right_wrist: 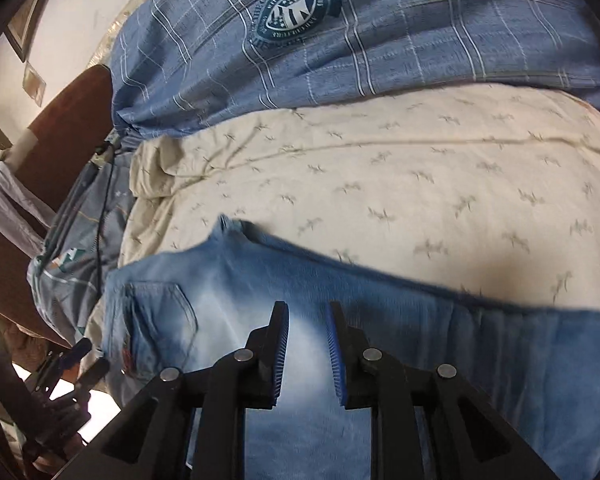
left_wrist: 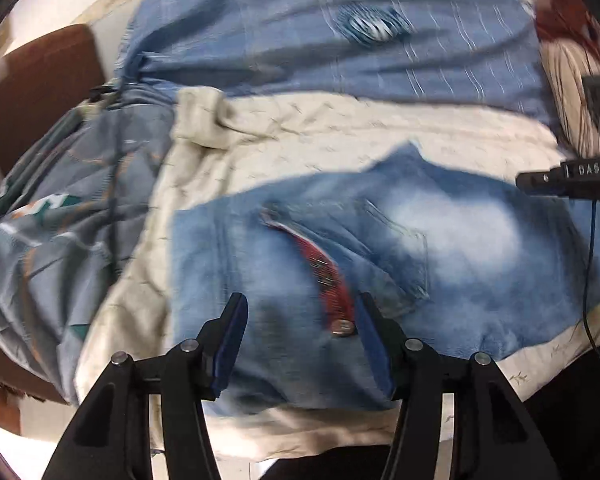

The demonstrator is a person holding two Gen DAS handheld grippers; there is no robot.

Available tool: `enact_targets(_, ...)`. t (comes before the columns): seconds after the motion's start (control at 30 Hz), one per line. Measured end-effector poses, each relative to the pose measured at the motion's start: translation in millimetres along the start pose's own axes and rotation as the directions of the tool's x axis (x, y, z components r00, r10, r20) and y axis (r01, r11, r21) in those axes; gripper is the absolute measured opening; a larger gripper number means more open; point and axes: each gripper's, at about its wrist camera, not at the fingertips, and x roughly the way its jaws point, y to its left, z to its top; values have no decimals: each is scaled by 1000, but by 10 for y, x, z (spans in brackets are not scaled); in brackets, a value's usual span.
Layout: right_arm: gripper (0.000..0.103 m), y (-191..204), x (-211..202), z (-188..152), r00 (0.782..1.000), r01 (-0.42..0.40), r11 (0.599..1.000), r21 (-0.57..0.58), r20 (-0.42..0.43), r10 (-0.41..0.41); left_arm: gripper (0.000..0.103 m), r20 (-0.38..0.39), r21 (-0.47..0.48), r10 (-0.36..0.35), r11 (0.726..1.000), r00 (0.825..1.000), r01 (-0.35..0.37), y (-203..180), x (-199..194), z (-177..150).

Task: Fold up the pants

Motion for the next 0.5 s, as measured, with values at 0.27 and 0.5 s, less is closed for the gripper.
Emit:
enact_targets(0.27,22,-240,282,-228,989,136,991,-4,68,-135,66,-107,-11,1,1000,994,-2,51,185,-96)
enact_targets(0.5,22,-768,-434,-260,982,5,978,210,185,-45,66,-48,12,-4,1000,999,4,-89,-44,46)
